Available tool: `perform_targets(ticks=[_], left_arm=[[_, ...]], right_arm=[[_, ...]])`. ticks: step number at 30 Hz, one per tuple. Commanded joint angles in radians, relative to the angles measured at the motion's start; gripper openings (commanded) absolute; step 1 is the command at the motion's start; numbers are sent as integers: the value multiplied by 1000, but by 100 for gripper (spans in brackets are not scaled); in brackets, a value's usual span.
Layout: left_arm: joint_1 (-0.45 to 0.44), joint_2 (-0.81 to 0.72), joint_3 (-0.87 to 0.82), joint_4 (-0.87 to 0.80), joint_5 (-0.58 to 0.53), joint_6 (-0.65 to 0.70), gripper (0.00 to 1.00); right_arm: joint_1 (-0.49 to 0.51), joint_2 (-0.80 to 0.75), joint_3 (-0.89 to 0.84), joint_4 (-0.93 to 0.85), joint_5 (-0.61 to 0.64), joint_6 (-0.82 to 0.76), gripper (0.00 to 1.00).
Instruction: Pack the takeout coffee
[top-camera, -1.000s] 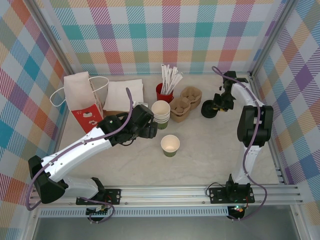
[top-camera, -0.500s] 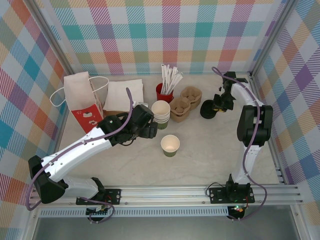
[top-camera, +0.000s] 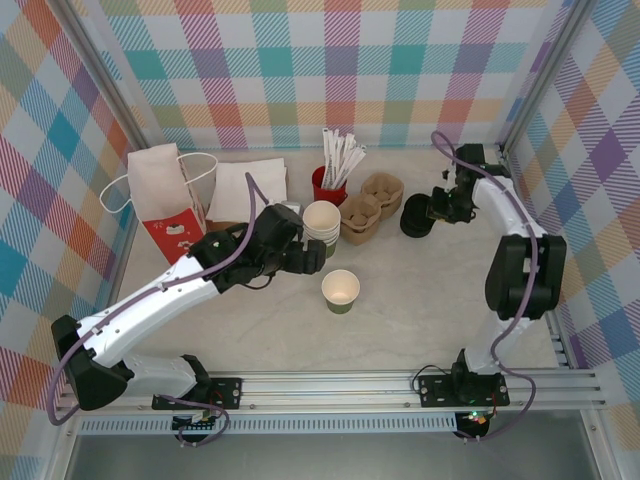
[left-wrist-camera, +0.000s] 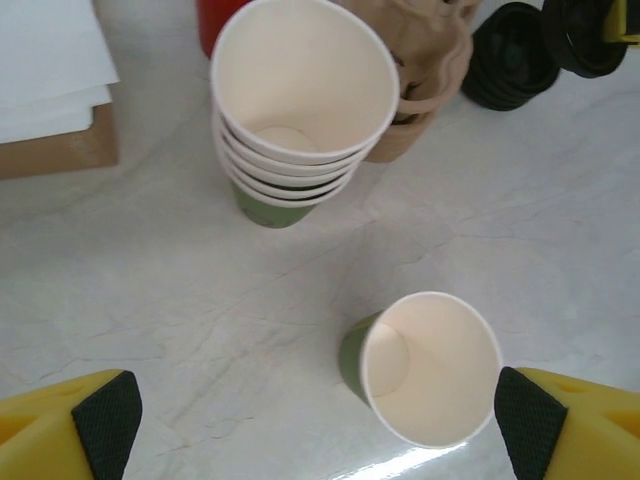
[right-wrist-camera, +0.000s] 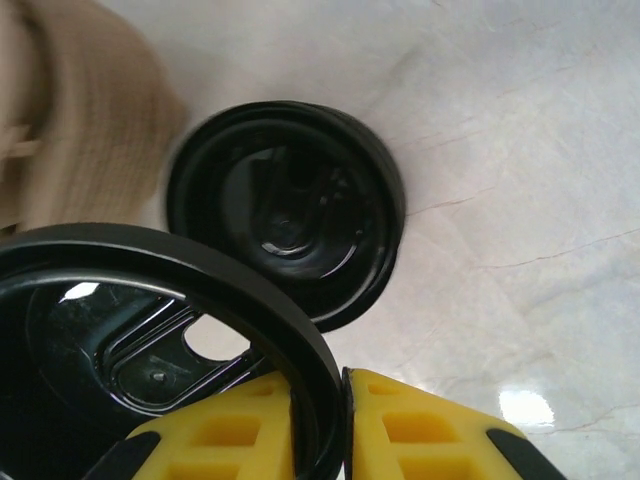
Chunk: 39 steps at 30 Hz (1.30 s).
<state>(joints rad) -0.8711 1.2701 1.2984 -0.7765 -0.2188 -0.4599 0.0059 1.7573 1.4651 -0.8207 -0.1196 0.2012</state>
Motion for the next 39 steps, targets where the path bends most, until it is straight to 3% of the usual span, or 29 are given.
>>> perform_targets(ticks=[1,9,16,30,39], left_arm=[[31,-21,6,118,146,-40,98],[78,9,-5,357,429,-104,99],[78,142,87,438,589,-132,92],[78,290,210,437,599,-113,82],[78,314,220,405,552,-74,60]], right_arm=[[2,-113,-79,110,-140,5,19],[4,-370,-312,327,-343,84,18],[84,-531,-417,399,-355,105,18],[217,-638,-430,390,-385,70,18],[265,-625,-436,417,-402,72,18]])
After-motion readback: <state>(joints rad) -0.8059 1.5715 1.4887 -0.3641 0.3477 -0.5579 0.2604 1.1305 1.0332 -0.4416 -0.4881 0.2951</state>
